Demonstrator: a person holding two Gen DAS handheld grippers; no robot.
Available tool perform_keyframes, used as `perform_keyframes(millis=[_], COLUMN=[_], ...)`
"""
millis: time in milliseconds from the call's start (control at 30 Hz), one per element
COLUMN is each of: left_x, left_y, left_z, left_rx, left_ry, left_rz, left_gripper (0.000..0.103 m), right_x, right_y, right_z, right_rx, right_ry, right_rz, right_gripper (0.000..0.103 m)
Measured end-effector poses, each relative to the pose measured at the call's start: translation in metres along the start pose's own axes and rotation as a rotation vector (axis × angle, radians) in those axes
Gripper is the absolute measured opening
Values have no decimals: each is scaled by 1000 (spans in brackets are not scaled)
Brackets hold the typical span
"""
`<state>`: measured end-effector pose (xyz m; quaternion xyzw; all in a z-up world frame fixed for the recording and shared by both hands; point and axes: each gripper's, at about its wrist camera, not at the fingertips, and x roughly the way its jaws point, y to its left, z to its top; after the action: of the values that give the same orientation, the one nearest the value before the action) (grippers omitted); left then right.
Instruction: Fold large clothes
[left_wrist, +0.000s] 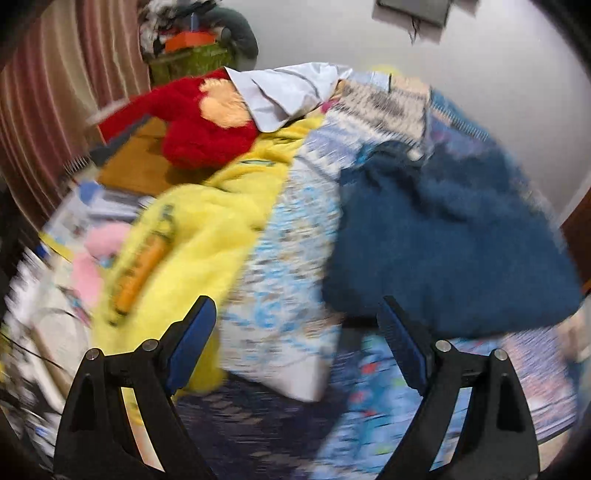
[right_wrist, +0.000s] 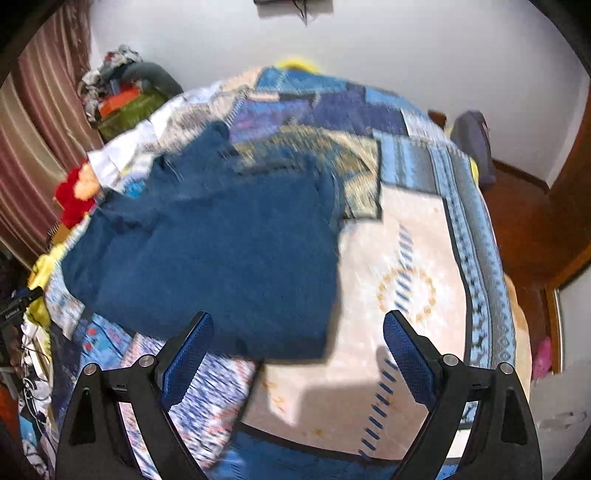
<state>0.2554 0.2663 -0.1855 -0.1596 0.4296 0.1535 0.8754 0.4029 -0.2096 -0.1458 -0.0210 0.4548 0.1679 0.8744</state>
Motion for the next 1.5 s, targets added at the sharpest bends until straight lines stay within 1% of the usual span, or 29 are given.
perform_keyframes(millis=[33, 133, 200, 267, 333, 433, 467, 500, 567, 633, 667, 733, 767, 800, 833, 900, 967, 1000, 1100, 1167, 1267, 1300, 1367, 1400, 1467, 1500], left_x=[3, 20, 36, 56, 77, 106, 114, 125, 136, 144, 148, 154, 156, 156, 153, 147, 134, 123, 93, 68, 35, 27, 16, 11, 10, 13], left_y=[-3, -14, -23, -32, -38, -39, -39, -38, -39, -43, -46, -49, -49, -50, -51, -55, -60, -64, -73, -78, -74, -70, -70, -61, -59, -58], left_z=[0, -3, -7, -12, -17, -20, -20, -18, -12, -3, 2, 9, 11, 13, 16, 20, 24, 26, 36, 39, 40, 39, 38, 33, 31, 30], left_rx=[-44, -126, -153, -174, -202, -275, -302, -335, -368, -383, -379, -408, -429, -444, -436, -404, -365, -343, -278, -254, -231, -220, -201, -191, -179, -172], left_ry=[5, 42, 85, 133, 179, 249, 265, 283, 296, 289, 282, 269, 257, 242, 225, 194, 154, 132, 69, 14, -52, -66, -87, -92, -87, -82], left_rz=[-45, -163, -205, -232, -264, -330, -356, -395, -435, -437, -429, -412, -399, -380, -351, -319, -308, -308, -284, -281, -269, -256, -221, -203, -174, -157], left_gripper=[89, 89, 89, 89, 89, 87, 85, 80, 76, 76, 76, 75, 70, 62, 58, 44, 37, 35, 33, 33, 33, 33, 33, 33, 33, 33], right_x=[-3, -1, 11, 25, 47, 79, 90, 96, 101, 104, 106, 106, 105, 105, 105, 102, 97, 93, 82, 76, 81, 86, 104, 113, 134, 142], right_y=[7, 29, 45, 59, 72, 83, 86, 88, 94, 97, 97, 94, 92, 92, 93, 98, 104, 109, 123, 137, 165, 173, 194, 204, 224, 232], right_z=[4, 15, 21, 23, 21, 15, 11, 9, 5, 5, 6, 6, 6, 6, 6, 7, 9, 11, 18, 23, 26, 26, 21, 16, 5, -1], right_rx=[-4, -5, -4, -10, -28, -56, -67, -83, -138, -177, -181, -173, -170, -170, -174, -182, -184, -186, -199, -216, -245, -258, -296, -317, -363, -382], right_ry=[-22, -57, -57, -35, 6, 74, 92, 91, 80, 77, 77, 78, 80, 83, 87, 102, 109, 109, 84, 54, 58, 71, 124, 157, 233, 250], right_rz=[13, 63, 95, 113, 126, 119, 107, 95, 74, 63, 66, 78, 81, 80, 78, 73, 79, 96, 138, 162, 204, 212, 232, 236, 245, 243], right_gripper=[92, 94, 96, 96, 96, 96, 96, 96, 96, 97, 98, 99, 99, 99, 99, 99, 99, 99, 99, 99, 99, 99, 99, 99, 99, 99])
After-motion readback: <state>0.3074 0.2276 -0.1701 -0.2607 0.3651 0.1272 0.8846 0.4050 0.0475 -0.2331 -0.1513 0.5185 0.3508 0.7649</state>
